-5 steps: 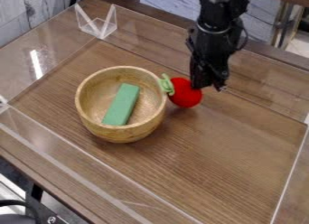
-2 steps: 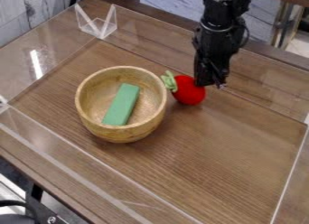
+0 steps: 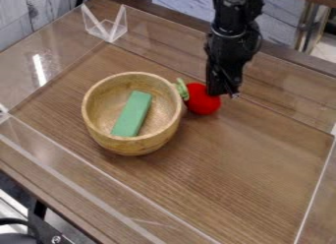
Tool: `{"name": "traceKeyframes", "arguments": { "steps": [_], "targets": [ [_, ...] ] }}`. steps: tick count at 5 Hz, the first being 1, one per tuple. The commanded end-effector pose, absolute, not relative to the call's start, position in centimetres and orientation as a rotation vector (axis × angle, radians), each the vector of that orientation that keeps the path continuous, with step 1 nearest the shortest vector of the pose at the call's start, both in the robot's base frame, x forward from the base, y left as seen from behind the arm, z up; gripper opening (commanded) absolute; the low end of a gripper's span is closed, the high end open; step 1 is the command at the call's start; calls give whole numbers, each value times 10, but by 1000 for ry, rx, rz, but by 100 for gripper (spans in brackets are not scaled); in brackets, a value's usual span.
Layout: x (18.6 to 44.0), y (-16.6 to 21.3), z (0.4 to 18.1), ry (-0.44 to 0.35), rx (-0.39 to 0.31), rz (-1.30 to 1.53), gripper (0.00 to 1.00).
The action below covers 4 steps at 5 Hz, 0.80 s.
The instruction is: Move the red fruit to the left
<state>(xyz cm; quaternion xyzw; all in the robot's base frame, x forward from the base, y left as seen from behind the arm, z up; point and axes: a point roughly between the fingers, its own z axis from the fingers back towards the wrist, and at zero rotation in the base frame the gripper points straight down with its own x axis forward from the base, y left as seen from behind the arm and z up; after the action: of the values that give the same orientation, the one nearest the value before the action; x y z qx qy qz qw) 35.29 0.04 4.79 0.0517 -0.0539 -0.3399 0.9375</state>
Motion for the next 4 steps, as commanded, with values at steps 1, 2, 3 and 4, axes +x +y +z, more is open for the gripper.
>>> {"name": "traceKeyframes", "arguments": {
  "steps": [1, 2, 3, 4],
  "targets": [
    [357, -1, 52, -137, 123, -721, 0],
    [358, -8, 46, -132, 127, -759, 0],
    [357, -2, 46, -128, 138, -781, 0],
    [355, 4, 44, -124, 146, -801, 0]
  ]
}}
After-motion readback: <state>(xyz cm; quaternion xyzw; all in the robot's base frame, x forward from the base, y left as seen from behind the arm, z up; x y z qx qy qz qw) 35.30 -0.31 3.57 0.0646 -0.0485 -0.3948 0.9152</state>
